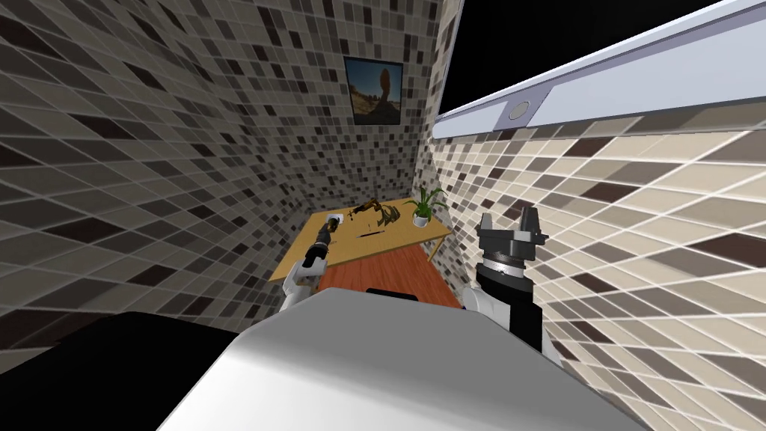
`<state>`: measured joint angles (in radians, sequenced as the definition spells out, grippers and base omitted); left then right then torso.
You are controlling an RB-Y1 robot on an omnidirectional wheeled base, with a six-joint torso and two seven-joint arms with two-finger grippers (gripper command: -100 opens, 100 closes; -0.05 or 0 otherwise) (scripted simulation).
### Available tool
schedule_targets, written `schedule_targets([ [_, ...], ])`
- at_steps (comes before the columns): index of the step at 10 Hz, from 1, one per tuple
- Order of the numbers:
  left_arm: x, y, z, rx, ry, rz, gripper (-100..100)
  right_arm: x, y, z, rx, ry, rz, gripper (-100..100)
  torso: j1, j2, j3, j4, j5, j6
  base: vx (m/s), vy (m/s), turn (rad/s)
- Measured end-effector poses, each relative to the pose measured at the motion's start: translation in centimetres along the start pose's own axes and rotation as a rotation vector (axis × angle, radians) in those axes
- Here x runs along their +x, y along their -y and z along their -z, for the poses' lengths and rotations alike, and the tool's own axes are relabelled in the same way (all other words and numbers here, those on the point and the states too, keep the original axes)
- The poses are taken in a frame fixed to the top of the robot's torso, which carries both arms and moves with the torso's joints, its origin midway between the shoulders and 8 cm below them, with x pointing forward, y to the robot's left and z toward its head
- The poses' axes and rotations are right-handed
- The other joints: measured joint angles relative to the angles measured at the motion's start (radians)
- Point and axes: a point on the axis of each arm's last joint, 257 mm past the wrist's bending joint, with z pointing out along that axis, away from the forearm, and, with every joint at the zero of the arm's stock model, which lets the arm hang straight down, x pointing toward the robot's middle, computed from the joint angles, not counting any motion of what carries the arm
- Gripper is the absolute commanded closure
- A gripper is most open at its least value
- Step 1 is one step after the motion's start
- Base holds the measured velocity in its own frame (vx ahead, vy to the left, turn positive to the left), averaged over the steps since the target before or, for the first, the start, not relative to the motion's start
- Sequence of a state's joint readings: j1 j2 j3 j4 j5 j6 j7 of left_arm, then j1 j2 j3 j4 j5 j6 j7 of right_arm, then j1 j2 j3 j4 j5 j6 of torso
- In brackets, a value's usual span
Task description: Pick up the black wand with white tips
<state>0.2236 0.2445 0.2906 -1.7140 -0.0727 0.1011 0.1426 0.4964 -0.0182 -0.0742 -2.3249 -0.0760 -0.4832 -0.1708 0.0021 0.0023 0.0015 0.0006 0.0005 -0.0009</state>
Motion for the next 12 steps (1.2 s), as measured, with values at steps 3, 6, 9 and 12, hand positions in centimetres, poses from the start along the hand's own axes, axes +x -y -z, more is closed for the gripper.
schedule_targets([
  [3, -1.5, -2.7, -1.1, -0.078, 0.029, 0.01, -100, 0.0, 0.0, 0.0, 0.0, 0.0, 0.0, 0, 0.0, -0.001, -0.001, 0.0, 0.0, 0.0, -0.029, 0.0, -0.207],
  [6, -3.9, -5.8, -2.2, -0.171, 0.077, 0.032, -100, 0.0, 0.0, 0.0, 0.0, 0.0, 0.0, 0, 0.0, -0.001, -0.001, 0.0, 0.0, 0.001, -0.027, 0.01, -0.153],
  [9, -5.7, -9.8, -2.7, -0.272, 0.116, 0.053, -100, 0.0, 0.0, 0.0, 0.0, 0.0, 0.0, 0, 0.0, -0.002, -0.001, 0.0, 0.0, 0.001, -0.012, 0.004, -0.137],
  [12, -7.9, -12.5, -2.8, -0.366, 0.162, 0.083, -100, 0.0, 0.0, 0.0, 0.0, 0.0, 0.0, 0, 0.0, -0.002, -0.001, 0.0, 0.0, 0.0, -0.012, 0.01, -0.196],
])
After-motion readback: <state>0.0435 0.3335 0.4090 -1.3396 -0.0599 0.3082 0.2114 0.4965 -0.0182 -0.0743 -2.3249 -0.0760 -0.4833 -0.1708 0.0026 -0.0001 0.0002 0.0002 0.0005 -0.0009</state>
